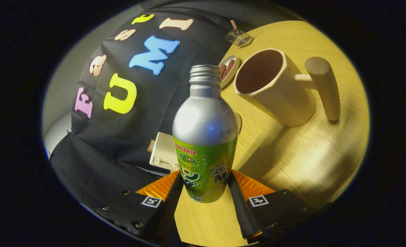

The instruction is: Take the bottle from table, then pour the juice into the cup, finally place the bottle on the coaster

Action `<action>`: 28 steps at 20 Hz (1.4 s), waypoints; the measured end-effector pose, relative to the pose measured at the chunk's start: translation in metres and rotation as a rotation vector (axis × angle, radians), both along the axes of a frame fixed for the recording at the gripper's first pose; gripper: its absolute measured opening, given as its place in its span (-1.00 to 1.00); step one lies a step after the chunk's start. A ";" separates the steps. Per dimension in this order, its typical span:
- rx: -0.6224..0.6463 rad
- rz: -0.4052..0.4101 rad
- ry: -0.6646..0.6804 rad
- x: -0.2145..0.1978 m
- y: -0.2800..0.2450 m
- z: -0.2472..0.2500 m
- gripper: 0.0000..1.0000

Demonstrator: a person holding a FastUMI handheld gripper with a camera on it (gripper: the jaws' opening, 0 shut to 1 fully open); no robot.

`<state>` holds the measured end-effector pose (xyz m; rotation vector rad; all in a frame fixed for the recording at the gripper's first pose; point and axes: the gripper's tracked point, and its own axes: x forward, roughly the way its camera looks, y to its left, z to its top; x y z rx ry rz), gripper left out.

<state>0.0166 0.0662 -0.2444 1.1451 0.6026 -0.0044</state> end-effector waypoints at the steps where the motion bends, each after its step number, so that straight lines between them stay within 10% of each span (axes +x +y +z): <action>1: 0.019 -0.007 0.002 0.001 0.000 0.001 0.54; 28: 0.474 -0.152 0.043 0.031 0.010 0.051 0.53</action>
